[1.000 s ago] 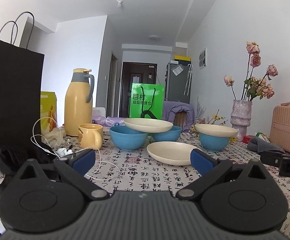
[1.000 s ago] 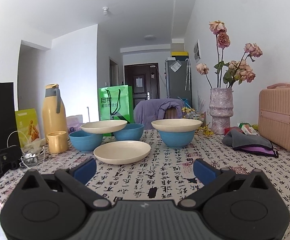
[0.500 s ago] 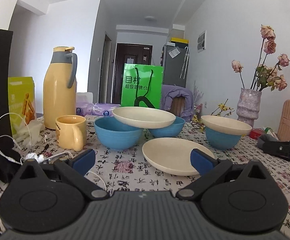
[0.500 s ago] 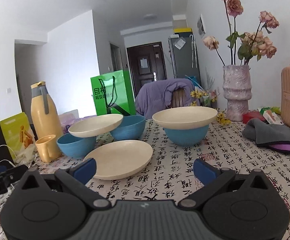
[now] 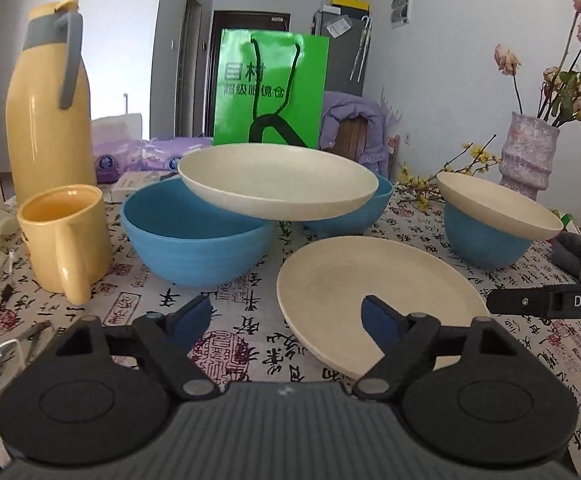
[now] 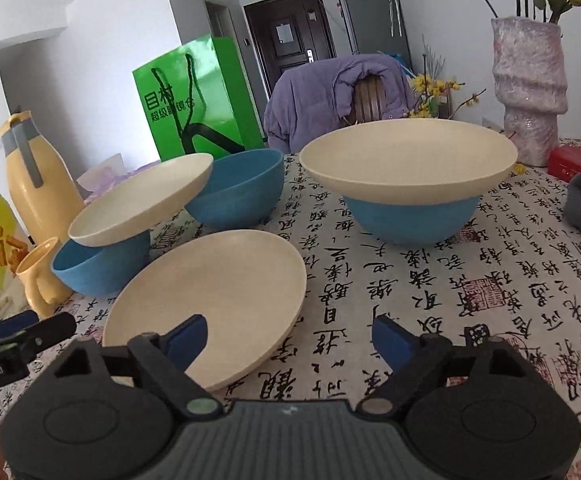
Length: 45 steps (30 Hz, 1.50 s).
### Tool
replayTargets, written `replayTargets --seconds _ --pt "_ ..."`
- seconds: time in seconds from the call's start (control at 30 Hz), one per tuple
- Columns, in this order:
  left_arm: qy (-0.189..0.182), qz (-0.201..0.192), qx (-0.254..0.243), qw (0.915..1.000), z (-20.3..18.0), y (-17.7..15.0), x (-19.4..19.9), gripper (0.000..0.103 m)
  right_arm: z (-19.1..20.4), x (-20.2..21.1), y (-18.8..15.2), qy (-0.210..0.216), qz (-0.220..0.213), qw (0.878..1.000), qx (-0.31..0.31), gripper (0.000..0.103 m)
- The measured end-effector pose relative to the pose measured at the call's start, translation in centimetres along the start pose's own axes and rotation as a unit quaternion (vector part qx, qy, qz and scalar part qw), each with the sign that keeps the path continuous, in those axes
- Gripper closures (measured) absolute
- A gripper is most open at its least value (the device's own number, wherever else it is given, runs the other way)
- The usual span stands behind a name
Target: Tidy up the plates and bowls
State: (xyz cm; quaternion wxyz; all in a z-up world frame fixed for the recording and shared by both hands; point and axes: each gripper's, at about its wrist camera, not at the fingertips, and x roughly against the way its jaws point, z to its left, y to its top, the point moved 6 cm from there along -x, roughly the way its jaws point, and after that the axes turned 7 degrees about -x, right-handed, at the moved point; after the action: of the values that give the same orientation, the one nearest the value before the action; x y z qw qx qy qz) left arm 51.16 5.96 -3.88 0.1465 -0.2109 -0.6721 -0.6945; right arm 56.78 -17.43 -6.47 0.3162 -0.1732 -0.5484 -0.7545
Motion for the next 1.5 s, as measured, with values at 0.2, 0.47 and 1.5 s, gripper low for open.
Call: replayTargets --seconds 0.2,0.47,1.5 --pt "-0.008 0.042 0.009 0.9991 0.6 0.2 -4.4 0.029 0.0 -4.8 0.6 -0.026 0.022 0.999 0.016 0.047" --pt "-0.028 0.072 0.032 0.9965 0.5 -0.3 -7.1 0.085 -0.1 -7.0 0.6 -0.038 0.014 0.999 0.033 0.076" --pt "-0.021 0.031 0.056 0.9977 -3.6 -5.7 11.8 0.094 2.0 10.8 -6.7 -0.023 -0.036 0.998 0.05 0.092"
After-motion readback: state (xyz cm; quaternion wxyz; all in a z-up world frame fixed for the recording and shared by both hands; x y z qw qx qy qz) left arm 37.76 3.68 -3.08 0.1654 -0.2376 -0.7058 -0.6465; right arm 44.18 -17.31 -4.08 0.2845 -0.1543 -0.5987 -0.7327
